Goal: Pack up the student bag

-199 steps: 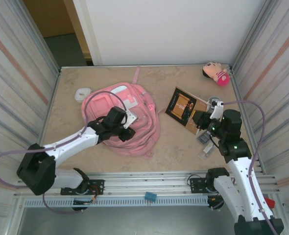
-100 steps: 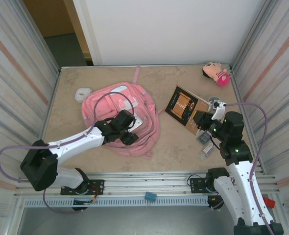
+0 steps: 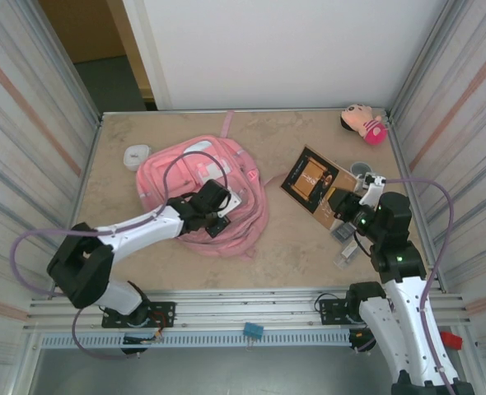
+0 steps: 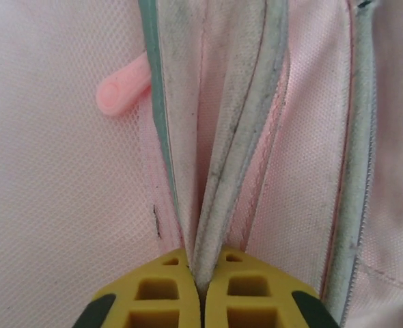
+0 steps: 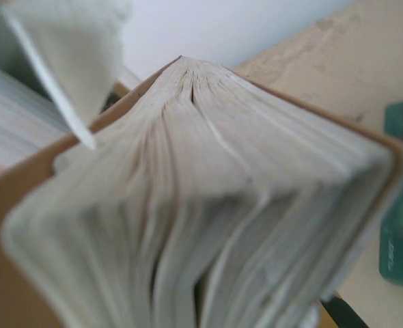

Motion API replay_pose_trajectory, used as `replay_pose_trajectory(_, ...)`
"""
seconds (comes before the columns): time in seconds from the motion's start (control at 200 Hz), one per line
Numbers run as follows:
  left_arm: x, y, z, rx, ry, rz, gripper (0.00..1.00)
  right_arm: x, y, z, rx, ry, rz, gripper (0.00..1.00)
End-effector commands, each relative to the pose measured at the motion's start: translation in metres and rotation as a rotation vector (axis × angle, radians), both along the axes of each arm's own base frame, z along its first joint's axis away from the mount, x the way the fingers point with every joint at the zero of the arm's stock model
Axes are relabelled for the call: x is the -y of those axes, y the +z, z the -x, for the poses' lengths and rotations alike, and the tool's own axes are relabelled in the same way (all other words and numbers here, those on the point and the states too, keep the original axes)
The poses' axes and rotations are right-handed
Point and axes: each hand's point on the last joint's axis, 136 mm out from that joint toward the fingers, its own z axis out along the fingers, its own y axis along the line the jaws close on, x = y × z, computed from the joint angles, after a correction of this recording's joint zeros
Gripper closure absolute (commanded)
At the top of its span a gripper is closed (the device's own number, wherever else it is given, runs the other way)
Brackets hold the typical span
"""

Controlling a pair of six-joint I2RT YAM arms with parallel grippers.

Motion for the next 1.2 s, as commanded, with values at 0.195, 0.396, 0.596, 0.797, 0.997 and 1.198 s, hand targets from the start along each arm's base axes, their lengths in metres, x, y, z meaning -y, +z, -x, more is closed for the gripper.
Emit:
replay_pose_trajectory(0.195,0.027,0.142,-0.017,0.18,0.077,0.425,1.0,0.028,-0.009,-0.006,-0.17,-0.173,-0.174,1.0)
replay_pose_trajectory(0.396,0.026,0.171,-0.026,0.13,0.131,0.578,1.0,-0.001,-0.002,0.016,-0.195,-0.021,-0.293,1.0)
replay_pose_trajectory(0.596,0.025,0.205,-0.028,0.116,0.087,0.694,1.0,-0.036,-0.005,0.035,-0.277,0.116,-0.481,1.0)
replay_pose_trajectory(0.797,0.016,0.219,-0.035,0.069,0.079,0.784,1.0,-0.073,-0.02,0.026,-0.28,0.129,-0.562,1.0)
replay_pose_trajectory(0.997,0.018,0.23,-0.039,0.02,0.049,0.849,1.0,-0.12,-0.044,0.014,-0.282,0.102,-0.582,1.0)
replay_pose_trajectory(1.198,0.02,0.233,-0.041,0.012,0.02,0.843,1.0,-0.154,-0.033,-0.002,-0.174,0.084,-0.611,1.0)
